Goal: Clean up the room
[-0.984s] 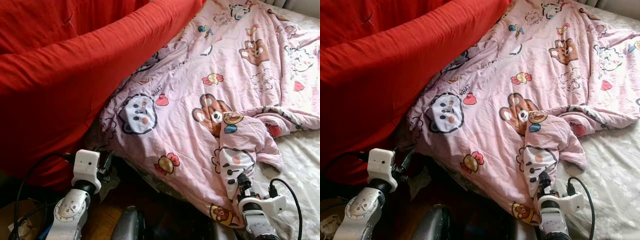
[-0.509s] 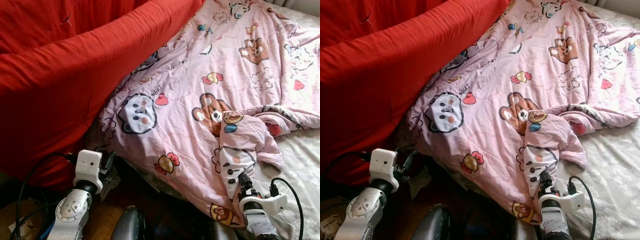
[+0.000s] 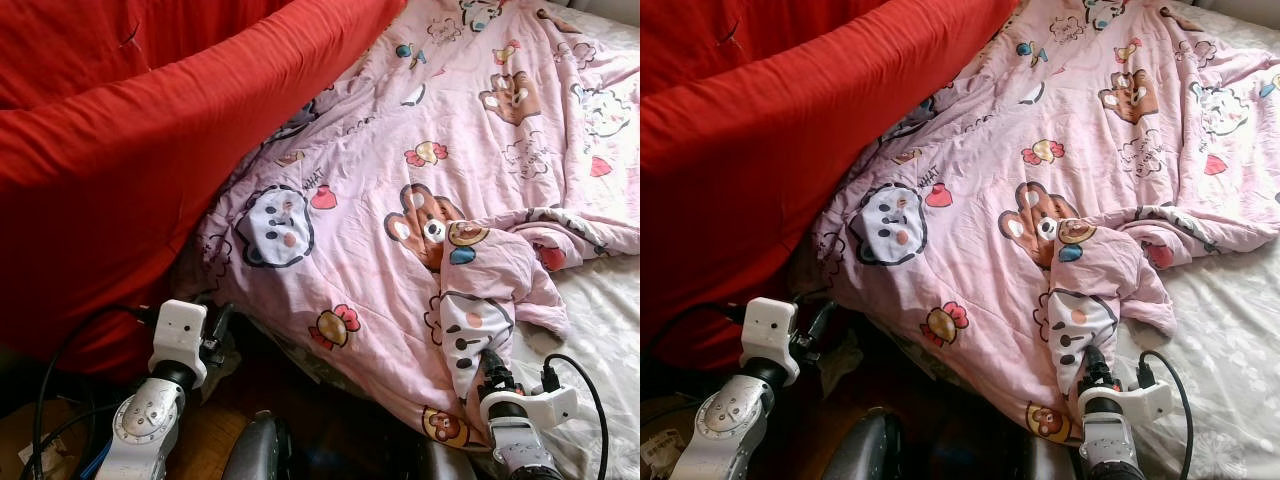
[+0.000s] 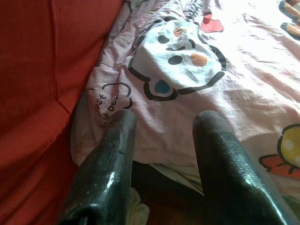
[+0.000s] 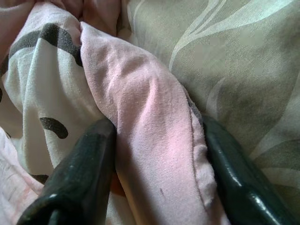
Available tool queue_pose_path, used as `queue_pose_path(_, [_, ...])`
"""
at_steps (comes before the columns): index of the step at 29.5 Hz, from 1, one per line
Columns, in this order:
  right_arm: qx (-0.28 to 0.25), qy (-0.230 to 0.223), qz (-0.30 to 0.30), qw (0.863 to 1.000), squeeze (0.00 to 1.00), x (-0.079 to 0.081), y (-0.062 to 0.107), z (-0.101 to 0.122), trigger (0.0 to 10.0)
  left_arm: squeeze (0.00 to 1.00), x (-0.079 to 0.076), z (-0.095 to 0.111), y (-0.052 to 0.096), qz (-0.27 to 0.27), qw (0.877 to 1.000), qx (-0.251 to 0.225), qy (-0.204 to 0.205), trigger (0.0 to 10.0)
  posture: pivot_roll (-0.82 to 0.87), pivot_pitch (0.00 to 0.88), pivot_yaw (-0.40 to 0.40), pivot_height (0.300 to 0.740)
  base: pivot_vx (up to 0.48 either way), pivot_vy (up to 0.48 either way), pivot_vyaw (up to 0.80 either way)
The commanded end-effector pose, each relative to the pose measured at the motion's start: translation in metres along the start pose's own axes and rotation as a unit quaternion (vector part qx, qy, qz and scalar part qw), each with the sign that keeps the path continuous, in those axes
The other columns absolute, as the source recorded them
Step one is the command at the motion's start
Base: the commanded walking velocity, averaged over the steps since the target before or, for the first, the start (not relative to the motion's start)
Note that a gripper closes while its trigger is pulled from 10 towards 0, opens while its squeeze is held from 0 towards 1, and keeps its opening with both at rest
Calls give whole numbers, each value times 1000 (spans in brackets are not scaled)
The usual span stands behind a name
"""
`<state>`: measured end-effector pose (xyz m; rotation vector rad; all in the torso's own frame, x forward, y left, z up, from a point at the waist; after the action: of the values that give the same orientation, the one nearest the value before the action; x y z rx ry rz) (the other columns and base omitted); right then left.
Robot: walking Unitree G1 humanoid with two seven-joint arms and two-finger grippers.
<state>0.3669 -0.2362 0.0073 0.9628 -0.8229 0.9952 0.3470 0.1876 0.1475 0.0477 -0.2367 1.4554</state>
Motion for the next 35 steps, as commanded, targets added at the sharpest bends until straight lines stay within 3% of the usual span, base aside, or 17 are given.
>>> queue_pose_path(1, [-6, 0, -16, 1000, 0, -10, 3, 2, 0, 0, 0, -6, 5, -3, 1000, 12, -2, 10000, 210, 398, 38, 622, 0, 0, 0])
queue_pose_path(35, [-20, 34, -16, 999, 0, -4, -1, 13, 0, 0, -2, -7, -7, -1, 1000, 6, 0, 10000, 186, 345, 22, 622, 0, 0, 0])
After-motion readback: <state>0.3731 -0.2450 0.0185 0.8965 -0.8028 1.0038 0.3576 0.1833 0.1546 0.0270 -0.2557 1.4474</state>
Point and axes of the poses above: a point about 5 cm out from each wrist's last joint towards the gripper, its own y axis pointing back from the gripper into the wrist, its own z axis along the axis of the wrist's last joint, x = y × z, the point moved 6 cm from there along -y, pointing out of the wrist towards the gripper, and after that the axes turned 2 degrees about y, right-handed, at the moved point
